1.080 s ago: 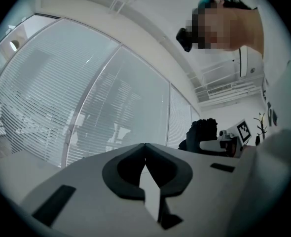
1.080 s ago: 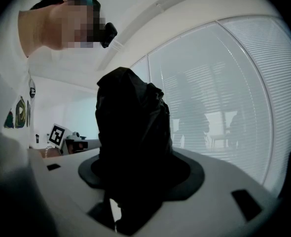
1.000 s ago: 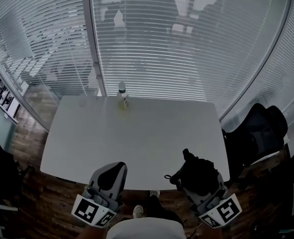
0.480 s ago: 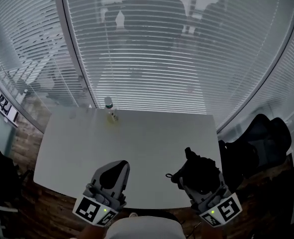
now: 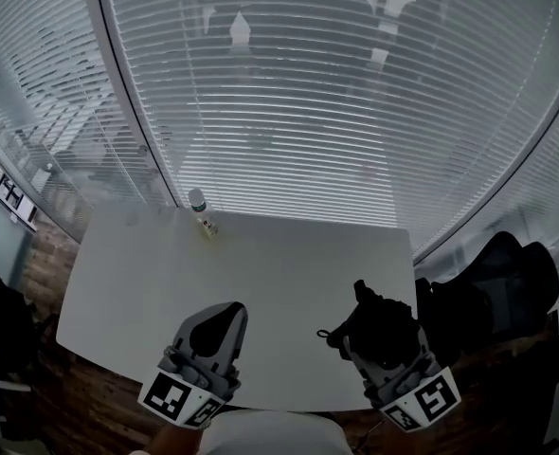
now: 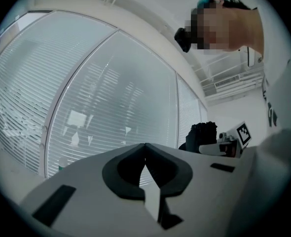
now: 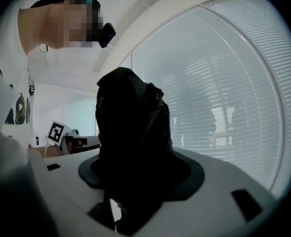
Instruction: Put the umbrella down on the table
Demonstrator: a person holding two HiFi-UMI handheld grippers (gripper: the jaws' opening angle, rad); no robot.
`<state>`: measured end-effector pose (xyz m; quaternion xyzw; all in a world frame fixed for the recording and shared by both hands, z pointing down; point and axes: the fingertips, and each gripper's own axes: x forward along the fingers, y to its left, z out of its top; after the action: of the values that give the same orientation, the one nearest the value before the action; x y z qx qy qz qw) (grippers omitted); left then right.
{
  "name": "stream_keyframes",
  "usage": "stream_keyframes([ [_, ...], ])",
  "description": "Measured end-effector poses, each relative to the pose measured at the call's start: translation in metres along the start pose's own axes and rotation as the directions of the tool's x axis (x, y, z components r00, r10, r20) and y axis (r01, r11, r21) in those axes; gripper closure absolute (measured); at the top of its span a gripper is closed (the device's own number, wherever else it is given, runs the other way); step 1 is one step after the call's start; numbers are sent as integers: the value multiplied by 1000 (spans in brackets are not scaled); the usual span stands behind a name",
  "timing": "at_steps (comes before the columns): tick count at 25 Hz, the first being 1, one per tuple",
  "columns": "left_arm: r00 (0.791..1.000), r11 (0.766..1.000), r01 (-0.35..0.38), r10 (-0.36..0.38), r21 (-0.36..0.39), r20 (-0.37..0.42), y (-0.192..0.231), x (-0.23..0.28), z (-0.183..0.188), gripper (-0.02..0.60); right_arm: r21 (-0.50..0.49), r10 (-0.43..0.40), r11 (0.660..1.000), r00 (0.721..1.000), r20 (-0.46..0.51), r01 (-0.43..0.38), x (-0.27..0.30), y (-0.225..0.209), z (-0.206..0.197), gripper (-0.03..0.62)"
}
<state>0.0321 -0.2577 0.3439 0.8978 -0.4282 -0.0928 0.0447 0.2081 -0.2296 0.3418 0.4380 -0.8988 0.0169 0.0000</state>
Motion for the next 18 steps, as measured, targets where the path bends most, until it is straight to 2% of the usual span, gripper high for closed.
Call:
stream_keyframes([
  [9,1000,1000,8,-8,-4,-18,29,-5,-17,569,-6,-14,1000,1000,-10,14,24,9,-19,338],
  [18,998,999,42,-42,-20,-40,41,-11,4,569,-45,-59,997,997,-51,57,29,18,4,338],
])
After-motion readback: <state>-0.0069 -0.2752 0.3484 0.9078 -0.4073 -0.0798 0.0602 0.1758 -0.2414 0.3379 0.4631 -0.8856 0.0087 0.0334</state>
